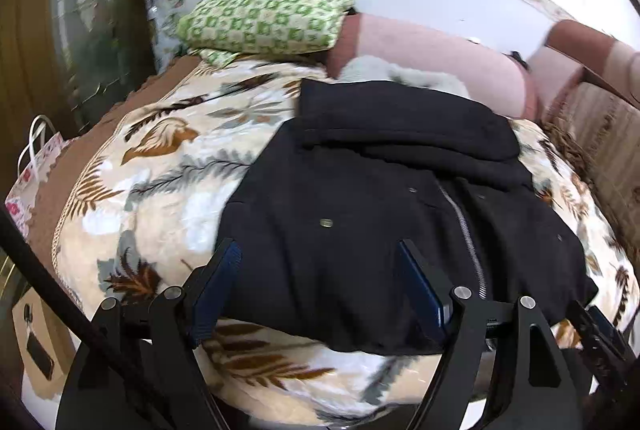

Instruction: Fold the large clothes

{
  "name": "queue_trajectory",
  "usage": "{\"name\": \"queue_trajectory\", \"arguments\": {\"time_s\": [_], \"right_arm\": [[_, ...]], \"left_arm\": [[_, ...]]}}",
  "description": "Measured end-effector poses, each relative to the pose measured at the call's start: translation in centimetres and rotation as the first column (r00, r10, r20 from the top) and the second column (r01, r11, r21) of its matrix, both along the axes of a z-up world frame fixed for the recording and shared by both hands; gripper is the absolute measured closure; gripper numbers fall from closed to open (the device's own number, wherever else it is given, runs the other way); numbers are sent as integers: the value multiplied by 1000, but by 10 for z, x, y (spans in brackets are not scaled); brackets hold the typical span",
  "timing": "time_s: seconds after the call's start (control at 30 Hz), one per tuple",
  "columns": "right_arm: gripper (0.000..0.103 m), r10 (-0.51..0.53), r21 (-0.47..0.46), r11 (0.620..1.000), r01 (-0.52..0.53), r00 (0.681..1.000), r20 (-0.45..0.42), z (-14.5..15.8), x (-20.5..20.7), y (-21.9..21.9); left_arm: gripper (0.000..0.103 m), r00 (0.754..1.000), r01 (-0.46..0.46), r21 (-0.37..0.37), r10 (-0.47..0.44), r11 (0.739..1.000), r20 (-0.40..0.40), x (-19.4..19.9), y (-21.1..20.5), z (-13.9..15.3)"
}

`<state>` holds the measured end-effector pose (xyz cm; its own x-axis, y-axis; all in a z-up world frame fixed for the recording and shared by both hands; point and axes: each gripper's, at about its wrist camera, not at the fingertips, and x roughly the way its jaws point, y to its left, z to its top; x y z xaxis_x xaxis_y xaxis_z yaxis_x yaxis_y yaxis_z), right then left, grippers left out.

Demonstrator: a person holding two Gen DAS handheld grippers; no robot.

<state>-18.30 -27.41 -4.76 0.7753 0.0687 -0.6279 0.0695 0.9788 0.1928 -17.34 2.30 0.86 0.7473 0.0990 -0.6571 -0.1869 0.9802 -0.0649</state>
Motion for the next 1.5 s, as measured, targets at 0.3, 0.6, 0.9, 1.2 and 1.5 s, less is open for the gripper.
{"name": "queue_trajectory", "arguments": {"time_s": [0.3, 0.6, 0.9, 1.2, 1.5], "right_arm": [[23, -8, -114, 993, 13, 999, 46, -4, -10, 11], [23, -19, -120, 993, 21, 1000, 14, -15, -7, 8], [23, -21, -127, 992, 19, 1000, -14, -22, -2, 10], [23, -16, -143, 990, 12, 1000, -24, -25, 1, 15], [22, -8, -201, 980, 12, 1000, 22, 6, 1, 1]], "left_arm": [[25, 999, 33, 126, -37, 992, 27, -9, -28, 2], [25, 998, 64, 123, -64, 990, -9, -4, -30, -6], [25, 996, 73, 102, -68, 992, -59, 4, -25, -20], [25, 994, 72, 77, -65, 994, -89, 11, -18, -29], [25, 996, -81, 142, 87, 986, -36, 34, 66, -4]]}}
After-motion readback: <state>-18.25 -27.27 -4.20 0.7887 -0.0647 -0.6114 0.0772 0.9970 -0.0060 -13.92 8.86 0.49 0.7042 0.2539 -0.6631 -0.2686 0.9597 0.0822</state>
